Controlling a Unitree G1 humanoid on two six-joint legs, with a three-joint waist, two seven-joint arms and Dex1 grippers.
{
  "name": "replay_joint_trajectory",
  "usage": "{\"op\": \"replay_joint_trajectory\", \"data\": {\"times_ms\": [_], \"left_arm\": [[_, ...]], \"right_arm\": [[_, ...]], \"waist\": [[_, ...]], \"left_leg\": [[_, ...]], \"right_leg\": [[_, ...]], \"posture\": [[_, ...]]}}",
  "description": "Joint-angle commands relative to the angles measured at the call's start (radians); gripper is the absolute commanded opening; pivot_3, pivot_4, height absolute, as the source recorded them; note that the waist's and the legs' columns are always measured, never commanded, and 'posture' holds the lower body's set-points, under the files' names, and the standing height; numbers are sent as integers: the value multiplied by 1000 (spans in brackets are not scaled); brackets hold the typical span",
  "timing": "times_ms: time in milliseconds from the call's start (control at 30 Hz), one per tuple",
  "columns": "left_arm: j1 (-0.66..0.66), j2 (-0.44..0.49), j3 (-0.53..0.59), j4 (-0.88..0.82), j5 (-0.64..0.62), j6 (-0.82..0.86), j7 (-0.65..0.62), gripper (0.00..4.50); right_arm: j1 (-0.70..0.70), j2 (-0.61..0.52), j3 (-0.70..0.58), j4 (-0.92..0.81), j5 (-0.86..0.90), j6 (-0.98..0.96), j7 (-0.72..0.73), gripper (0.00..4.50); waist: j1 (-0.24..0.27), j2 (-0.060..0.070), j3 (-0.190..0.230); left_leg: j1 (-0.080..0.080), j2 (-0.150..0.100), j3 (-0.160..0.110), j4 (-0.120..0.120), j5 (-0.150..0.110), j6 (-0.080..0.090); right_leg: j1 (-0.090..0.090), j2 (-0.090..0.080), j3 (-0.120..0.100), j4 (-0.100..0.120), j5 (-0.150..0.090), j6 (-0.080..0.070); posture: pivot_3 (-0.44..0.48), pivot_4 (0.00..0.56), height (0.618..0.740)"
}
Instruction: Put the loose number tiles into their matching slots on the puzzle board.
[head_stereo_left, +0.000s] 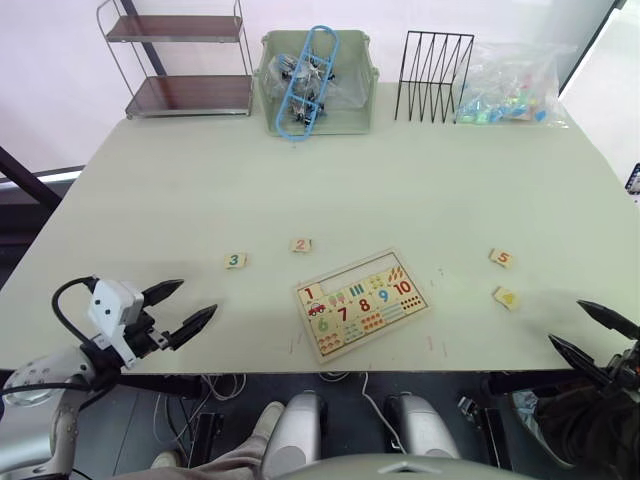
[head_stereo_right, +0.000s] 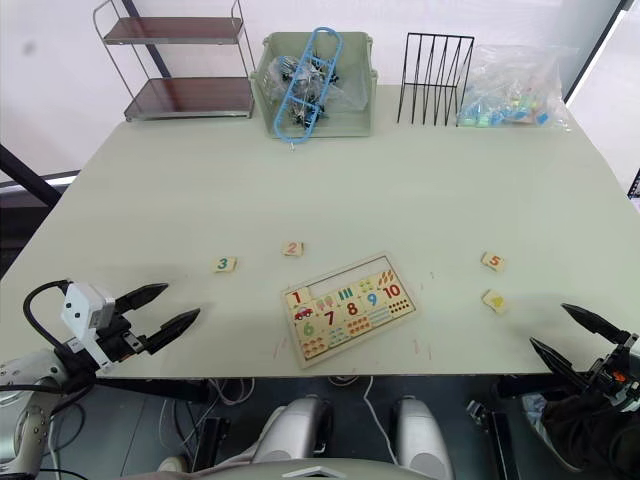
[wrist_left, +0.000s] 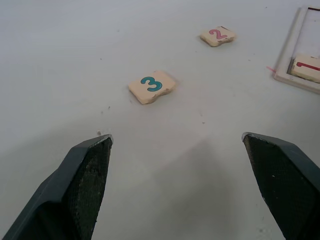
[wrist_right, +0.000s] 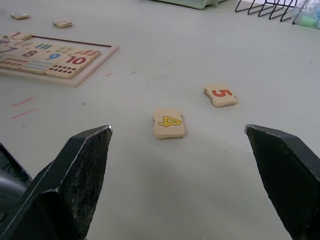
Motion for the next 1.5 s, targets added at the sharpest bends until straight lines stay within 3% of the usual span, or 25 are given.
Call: {"op": "replay_joint_trajectory", "data": {"times_ms": [33, 233, 700, 1067, 1500], "left_arm": [[-24, 17, -4, 9, -3, -25, -20, 4421], [-94, 53, -30, 72, 3, -50, -72, 4421], [-574, 155, -274, 449, 93, -135, -366, 4421], [-960, 88, -496, 843, 282, -314, -546, 4421], [-1238, -28, -613, 1231, 473, -532, -596, 4421]], "right_arm": [[21, 3, -9, -74, 36, 7, 1, 4500], [74, 20, -2, -181, 79, 49, 19, 4500], [182, 84, 46, -452, 122, 73, -22, 4500], [226, 106, 60, -526, 121, 55, -54, 4500], [257, 138, 85, -588, 104, 40, -98, 4500]], "waist": [[0, 0, 0], [0, 0, 0], [-2, 0, 0], [0, 0, 1], [-2, -2, 1]], "left_leg": [[0, 0, 0, 0, 0, 0], [0, 0, 0, 0, 0, 0], [-1, -1, -1, 0, 0, 0], [-1, -6, -2, 0, 0, 0], [-3, -6, -4, 1, 0, 0]], "right_leg": [[0, 0, 0, 0, 0, 0], [0, 0, 0, 0, 0, 0], [0, 1, -1, 0, 0, 0], [0, 2, -2, 0, 2, 2], [0, 2, -3, 1, 3, 4]], "posture": [[0, 150, 740], [0, 150, 740], [0, 150, 740], [0, 150, 740], [0, 150, 740]]}}
